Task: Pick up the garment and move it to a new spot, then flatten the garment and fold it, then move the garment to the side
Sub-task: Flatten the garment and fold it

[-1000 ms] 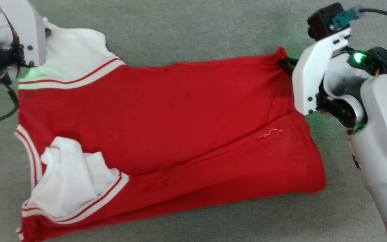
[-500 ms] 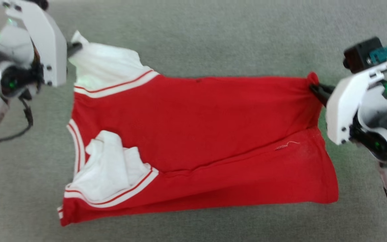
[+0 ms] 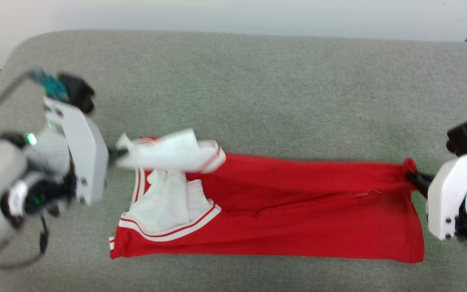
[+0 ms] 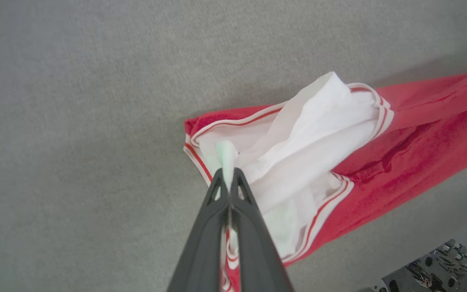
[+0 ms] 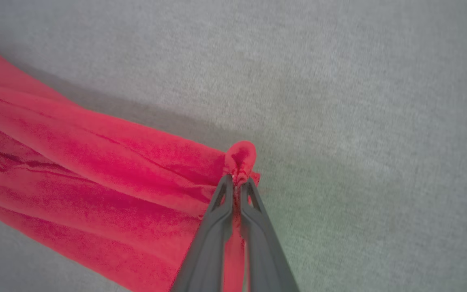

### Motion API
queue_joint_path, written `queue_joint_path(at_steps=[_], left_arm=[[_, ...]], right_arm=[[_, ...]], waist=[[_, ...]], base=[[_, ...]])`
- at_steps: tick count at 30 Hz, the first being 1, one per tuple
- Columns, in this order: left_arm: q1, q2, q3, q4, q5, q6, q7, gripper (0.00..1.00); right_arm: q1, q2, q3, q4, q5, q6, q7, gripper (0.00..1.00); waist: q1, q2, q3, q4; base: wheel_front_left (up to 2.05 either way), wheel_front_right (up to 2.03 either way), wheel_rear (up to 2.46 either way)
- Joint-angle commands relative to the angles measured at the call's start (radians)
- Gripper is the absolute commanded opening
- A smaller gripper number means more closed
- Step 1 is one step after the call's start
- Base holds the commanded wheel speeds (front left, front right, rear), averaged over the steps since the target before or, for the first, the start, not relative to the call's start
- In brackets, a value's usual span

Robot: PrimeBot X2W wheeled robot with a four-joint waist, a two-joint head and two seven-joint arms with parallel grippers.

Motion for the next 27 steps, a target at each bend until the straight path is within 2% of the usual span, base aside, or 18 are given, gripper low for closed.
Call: queue_joint_path(at_steps=[1, 6, 9, 10, 11, 12, 13, 15, 17, 23, 27], left_arm=[[0.053, 0.022, -0.013, -0.065, -0.013, 0.036, -0.006, 0.00], [0.149, 0.022, -0.045, -0.123, -0.042, 0.083, -0.022, 0.00], [0.187, 0.000, -0.065, -0.102, -0.049, 0.079, -0.034, 0.00], [0.198, -0.010, -0.070, -0.089, -0.053, 0.073, -0.038, 0.00], [0.205, -0.019, -0.071, -0.075, -0.053, 0.065, -0.047, 0.00], [0.209, -0.025, -0.072, -0.059, -0.049, 0.061, -0.057, 0.09], [0.217, -0.032, -0.072, -0.044, -0.052, 0.057, -0.066, 0.20], [0.232, -0.042, -0.075, -0.025, -0.057, 0.046, -0.078, 0.49], [0.242, -0.042, -0.073, -0.017, -0.063, 0.039, -0.090, 1.00], [0.270, -0.026, -0.060, -0.034, -0.056, 0.040, -0.147, 1.00], [0.301, -0.011, -0.045, -0.059, -0.042, 0.042, -0.228, 1.00]], right_arm=[[0.046, 0.007, -0.020, -0.011, -0.003, -0.002, 0.020, 0.00], [0.110, 0.033, -0.029, -0.008, -0.013, -0.002, 0.055, 0.00], [0.118, 0.047, -0.020, 0.011, -0.019, -0.002, 0.053, 0.00], [0.116, 0.050, -0.018, 0.020, -0.019, -0.002, 0.049, 0.27], [0.113, 0.053, -0.016, 0.027, -0.020, -0.002, 0.042, 0.41], [0.110, 0.059, -0.013, 0.033, -0.021, -0.002, 0.038, 1.00], [0.108, 0.068, -0.012, 0.038, -0.016, -0.002, 0.032, 1.00], [0.110, 0.077, -0.014, 0.043, 0.000, -0.002, 0.025, 1.00], [0.121, 0.079, -0.016, 0.038, 0.013, -0.002, 0.030, 1.00], [0.157, 0.082, -0.045, 0.010, 0.032, -0.002, 0.031, 1.00], [0.198, 0.100, -0.083, -0.008, 0.033, -0.002, 0.036, 1.00]], waist=[[0.0000, 0.0000, -0.019, 0.020], [0.0000, 0.0000, -0.033, 0.019], [0.0000, 0.0000, -0.044, 0.015], [0.0000, 0.0000, -0.047, 0.013], [0.0000, 0.0000, -0.052, 0.012], [0.0000, 0.0000, -0.057, 0.010], [0.0000, 0.0000, -0.063, 0.009], [0.0000, 0.0000, -0.076, 0.007], [0.0000, 0.0000, -0.090, 0.006], [0.0000, 0.0000, -0.124, 0.009], [0.0000, 0.0000, -0.150, 0.012]], base=[[0.00, 0.00, 0.00], [0.00, 0.00, 0.00], [0.00, 0.00, 0.00], [0.00, 0.00, 0.00], [0.00, 0.00, 0.00], [0.00, 0.00, 0.00], [0.00, 0.00, 0.00], [0.00, 0.00, 0.00], [0.00, 0.00, 0.00], [0.00, 0.00, 0.00], [0.00, 0.00, 0.00]])
